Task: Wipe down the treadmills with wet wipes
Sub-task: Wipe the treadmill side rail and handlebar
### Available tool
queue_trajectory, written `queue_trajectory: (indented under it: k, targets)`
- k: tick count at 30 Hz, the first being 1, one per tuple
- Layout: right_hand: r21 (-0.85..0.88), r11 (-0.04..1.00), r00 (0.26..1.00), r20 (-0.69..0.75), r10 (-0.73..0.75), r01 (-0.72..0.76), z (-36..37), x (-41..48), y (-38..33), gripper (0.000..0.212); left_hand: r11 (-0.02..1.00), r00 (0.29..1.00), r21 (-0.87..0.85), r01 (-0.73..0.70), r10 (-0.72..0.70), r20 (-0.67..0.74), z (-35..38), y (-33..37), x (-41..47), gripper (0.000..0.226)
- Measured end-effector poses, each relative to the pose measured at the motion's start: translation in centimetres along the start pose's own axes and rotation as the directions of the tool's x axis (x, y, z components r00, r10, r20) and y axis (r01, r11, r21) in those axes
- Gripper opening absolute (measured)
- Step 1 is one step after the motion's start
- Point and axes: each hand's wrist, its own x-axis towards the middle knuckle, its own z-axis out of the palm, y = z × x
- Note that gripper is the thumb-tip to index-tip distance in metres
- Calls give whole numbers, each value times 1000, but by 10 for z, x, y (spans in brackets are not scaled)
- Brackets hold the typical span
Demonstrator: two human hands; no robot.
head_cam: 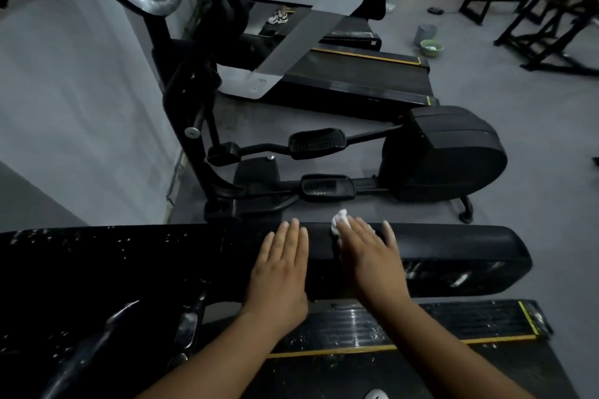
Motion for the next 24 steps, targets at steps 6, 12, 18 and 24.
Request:
queue_trajectory:
  k: [6, 12, 18, 24]
  targets:
    - [71, 995, 997, -51, -66, 69, 8, -20, -10, 49, 999, 1000, -38, -20, 19, -24, 10, 24, -5, 96]
    - [35, 995, 987, -130, -92, 97, -3, -15, 28, 41, 998, 998, -51, -42, 40, -50, 5, 39, -8, 91]
    - [47, 985, 980, -120, -158, 165, -11, -34, 67, 39, 999, 999, -42, -13, 11, -52, 6, 96, 1, 95]
    - [-23, 973, 964, -135, -230, 229, -15, -43, 115, 52, 996, 994, -20, 86, -87, -59, 16, 149, 9, 96]
